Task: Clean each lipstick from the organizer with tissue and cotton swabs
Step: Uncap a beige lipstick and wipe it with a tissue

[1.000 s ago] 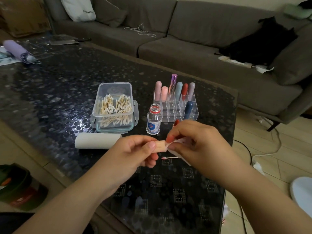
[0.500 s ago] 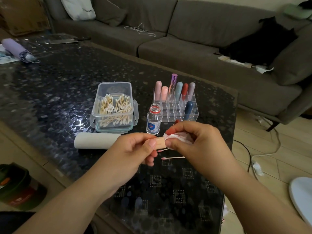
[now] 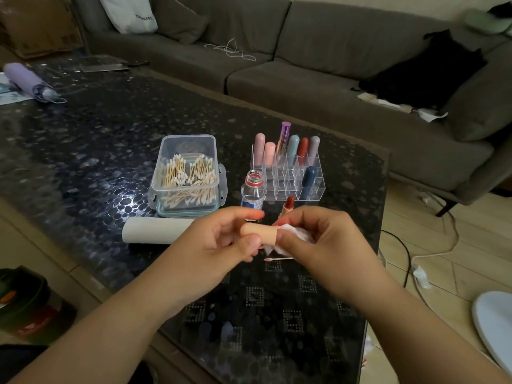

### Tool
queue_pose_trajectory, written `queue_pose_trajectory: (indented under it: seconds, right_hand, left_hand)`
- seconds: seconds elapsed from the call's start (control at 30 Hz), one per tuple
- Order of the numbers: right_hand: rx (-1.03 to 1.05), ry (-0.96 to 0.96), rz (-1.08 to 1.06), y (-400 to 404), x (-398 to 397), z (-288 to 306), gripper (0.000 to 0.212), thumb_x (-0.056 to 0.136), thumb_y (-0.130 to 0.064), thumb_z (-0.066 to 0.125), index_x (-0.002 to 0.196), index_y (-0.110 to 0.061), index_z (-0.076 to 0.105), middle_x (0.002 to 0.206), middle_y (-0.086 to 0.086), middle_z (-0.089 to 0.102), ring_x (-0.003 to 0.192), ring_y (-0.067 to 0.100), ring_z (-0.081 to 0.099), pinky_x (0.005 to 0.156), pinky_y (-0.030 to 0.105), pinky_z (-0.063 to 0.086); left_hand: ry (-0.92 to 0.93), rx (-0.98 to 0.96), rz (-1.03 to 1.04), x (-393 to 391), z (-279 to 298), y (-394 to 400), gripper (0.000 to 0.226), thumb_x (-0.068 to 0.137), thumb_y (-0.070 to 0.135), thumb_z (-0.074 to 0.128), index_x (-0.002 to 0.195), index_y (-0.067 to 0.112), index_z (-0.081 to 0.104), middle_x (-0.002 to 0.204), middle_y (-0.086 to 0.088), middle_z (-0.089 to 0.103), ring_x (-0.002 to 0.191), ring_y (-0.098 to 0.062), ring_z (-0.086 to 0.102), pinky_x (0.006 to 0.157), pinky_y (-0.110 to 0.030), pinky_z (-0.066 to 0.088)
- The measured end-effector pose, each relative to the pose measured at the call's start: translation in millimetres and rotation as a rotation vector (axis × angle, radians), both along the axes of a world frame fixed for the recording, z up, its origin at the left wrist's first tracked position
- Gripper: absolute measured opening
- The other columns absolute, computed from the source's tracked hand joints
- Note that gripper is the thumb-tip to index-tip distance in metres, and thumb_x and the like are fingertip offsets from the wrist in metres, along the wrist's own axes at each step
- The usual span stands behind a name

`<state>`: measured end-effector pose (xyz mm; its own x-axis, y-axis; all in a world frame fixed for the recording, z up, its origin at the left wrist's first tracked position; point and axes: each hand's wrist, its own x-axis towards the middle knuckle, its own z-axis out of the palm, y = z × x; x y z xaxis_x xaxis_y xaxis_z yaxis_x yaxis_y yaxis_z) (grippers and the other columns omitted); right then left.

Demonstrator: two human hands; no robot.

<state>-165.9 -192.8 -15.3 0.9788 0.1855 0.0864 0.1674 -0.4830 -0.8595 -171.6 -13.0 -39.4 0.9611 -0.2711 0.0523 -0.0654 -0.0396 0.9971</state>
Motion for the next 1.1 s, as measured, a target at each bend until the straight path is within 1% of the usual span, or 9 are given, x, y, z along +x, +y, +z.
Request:
queue_pose_trajectory:
  seconds: [0.2,0.3,0.43,0.53,0.63,0.7,0.8,0.97,1.1]
  right_hand:
    - [-0.156,-0.169,0.05,-3,-2,4,0.014,0.08,-0.016,0.072,0.084,-0.028,0.069,0.071,-0.015,0.064,0.066,-0.006,0.059,0.058,0.006,0.041]
    - [-0.059,-0.028,0.024,-4,2,1,0.006,0.082,-0.019,0.071,0.085,-0.024,0.071,0.073,-0.009,0.068,0.063,-0.004,0.059,0.057,0.009,0.043]
    - [0.079,0.114,0.008,-6,3,-3,0.005,0.083,-0.019,0.07,0.084,-0.023,0.072,0.076,-0.006,0.072,0.063,0.0,0.062,0.059,0.012,0.046]
    - [-0.052,-0.022,-0.027,-8,3,-3,0.008,0.081,-0.021,0.073,0.08,-0.028,0.071,0.071,-0.011,0.068,0.063,-0.004,0.059,0.058,0.009,0.043]
    - [-0.178,-0.17,-0.003,-8,0,1,0.012,0.08,-0.019,0.073,0.083,-0.029,0.07,0.073,-0.017,0.065,0.072,-0.006,0.058,0.061,0.006,0.042]
    - [-0.229,-0.231,0.022,-7,-2,1,0.01,0.08,-0.017,0.073,0.086,-0.025,0.071,0.075,-0.018,0.064,0.074,-0.006,0.058,0.063,0.006,0.042]
    - [-0.171,-0.147,-0.007,-7,-1,-1,0.008,0.081,-0.018,0.072,0.085,-0.025,0.071,0.071,-0.015,0.064,0.069,-0.006,0.058,0.057,0.007,0.042]
    - [0.023,0.061,-0.034,-9,0,-3,0.005,0.083,-0.019,0.071,0.083,-0.024,0.072,0.063,-0.019,0.064,0.058,-0.008,0.056,0.052,0.006,0.039]
    - [-0.149,-0.103,-0.032,-12,-2,0,0.012,0.081,-0.019,0.072,0.08,-0.031,0.068,0.067,-0.018,0.061,0.064,-0.008,0.057,0.055,0.006,0.04]
  left_hand:
    - [-0.01,0.032,0.035,2,-1,-5,0.03,0.077,0.034,0.053,0.092,0.013,0.069,0.07,0.0,0.07,0.063,-0.008,0.061,0.06,-0.017,0.049]
    - [-0.07,0.023,0.033,3,-1,-4,0.018,0.078,0.016,0.063,0.095,0.017,0.07,0.081,-0.001,0.072,0.072,-0.007,0.065,0.068,-0.015,0.05]
    - [-0.019,-0.074,0.027,3,3,-7,0.028,0.077,-0.006,0.065,0.092,0.017,0.07,0.089,-0.002,0.074,0.082,-0.006,0.067,0.071,-0.014,0.05]
    - [0.077,-0.061,0.053,5,3,-10,0.024,0.076,0.022,0.065,0.099,0.018,0.066,0.087,0.0,0.072,0.078,-0.009,0.067,0.073,-0.02,0.053]
    - [0.102,0.076,0.096,8,1,-14,0.041,0.077,0.047,0.051,0.091,0.012,0.066,0.073,-0.001,0.07,0.065,-0.014,0.061,0.066,-0.025,0.052]
    - [0.071,0.101,0.09,8,-1,-17,0.03,0.086,0.035,0.052,0.086,0.009,0.066,0.066,-0.001,0.068,0.059,-0.012,0.058,0.056,-0.02,0.048]
    - [-0.021,0.053,0.085,9,-2,-15,0.006,0.085,0.011,0.062,0.087,0.01,0.067,0.067,-0.002,0.068,0.059,-0.01,0.06,0.058,-0.017,0.048]
    - [-0.027,-0.063,0.057,6,0,-17,0.02,0.077,-0.005,0.067,0.09,0.011,0.065,0.081,-0.001,0.072,0.076,-0.008,0.067,0.068,-0.015,0.051]
    - [0.119,0.006,0.093,9,-1,-18,0.034,0.072,0.036,0.062,0.098,0.014,0.063,0.08,-0.002,0.071,0.07,-0.013,0.066,0.067,-0.021,0.055]
